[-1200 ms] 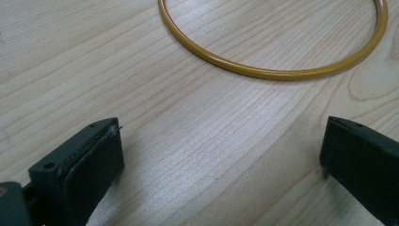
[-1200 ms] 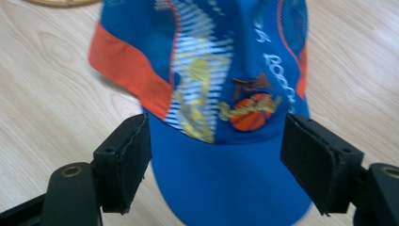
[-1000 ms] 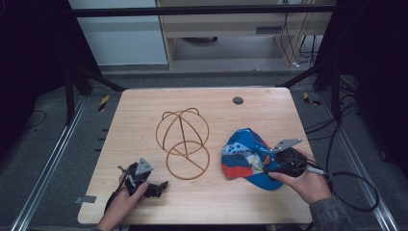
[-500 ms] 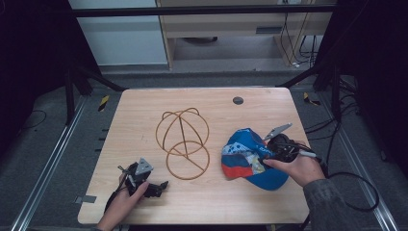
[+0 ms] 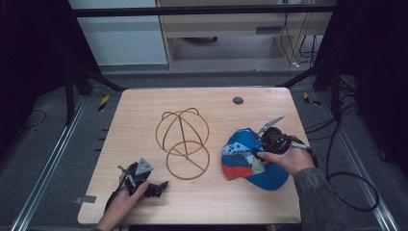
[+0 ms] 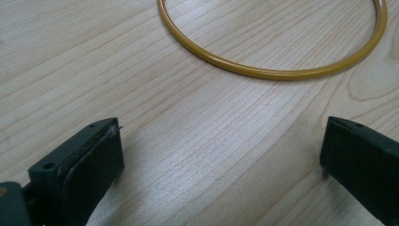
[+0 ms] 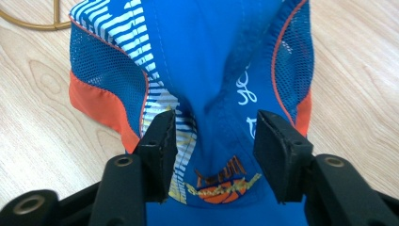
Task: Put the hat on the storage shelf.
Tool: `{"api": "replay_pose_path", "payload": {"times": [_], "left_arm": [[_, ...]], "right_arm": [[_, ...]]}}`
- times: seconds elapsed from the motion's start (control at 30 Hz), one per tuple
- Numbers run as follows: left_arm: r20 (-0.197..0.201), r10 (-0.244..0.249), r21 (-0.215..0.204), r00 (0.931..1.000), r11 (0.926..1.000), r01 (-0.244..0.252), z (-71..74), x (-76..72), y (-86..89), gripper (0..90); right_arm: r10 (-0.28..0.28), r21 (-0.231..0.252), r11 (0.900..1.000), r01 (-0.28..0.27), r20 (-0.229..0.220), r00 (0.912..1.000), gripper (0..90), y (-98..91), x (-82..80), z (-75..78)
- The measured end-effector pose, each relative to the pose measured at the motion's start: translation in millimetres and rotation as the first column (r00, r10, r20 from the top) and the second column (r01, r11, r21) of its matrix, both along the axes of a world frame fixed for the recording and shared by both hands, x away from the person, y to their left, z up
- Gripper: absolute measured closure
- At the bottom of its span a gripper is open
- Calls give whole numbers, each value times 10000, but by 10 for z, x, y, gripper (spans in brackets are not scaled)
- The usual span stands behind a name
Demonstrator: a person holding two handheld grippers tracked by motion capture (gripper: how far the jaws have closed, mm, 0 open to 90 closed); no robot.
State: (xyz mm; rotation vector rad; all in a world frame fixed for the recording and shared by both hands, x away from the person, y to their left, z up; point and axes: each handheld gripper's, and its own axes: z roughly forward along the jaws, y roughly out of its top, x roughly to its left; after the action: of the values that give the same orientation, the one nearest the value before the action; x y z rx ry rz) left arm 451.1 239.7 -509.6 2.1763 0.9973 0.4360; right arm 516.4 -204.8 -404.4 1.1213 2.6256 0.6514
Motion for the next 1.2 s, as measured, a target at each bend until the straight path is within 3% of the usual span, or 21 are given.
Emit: {"api": "replay_pose_path", "payload": {"times": [0.2, 0.57, 0.93, 1.17, 1.2], "left_arm": [[-1, 2, 0, 10000, 10000, -2, 0, 0, 0, 0], [-9, 6, 23, 10000, 10000, -6, 1, -1, 0, 0], [-7, 16, 24, 10000, 10000, -16, 1, -1, 0, 0], [-8, 16, 22, 10000, 10000, -16, 1, -1, -1, 0], [1, 19, 34, 10000, 10000, -19, 2, -2, 0, 0]], "right_arm": [[130, -91, 9999, -132, -283, 9995, 575, 37, 59, -62], [358, -26, 9993, -360, -621, 9974, 866, 55, 90, -103], [542, 73, 9985, -539, -664, 9963, 900, 28, 62, 28], [630, 278, 9977, -620, -379, 9973, 900, -2, 38, 215], [677, 327, 9972, -670, -223, 9975, 900, -2, 20, 306]]}}
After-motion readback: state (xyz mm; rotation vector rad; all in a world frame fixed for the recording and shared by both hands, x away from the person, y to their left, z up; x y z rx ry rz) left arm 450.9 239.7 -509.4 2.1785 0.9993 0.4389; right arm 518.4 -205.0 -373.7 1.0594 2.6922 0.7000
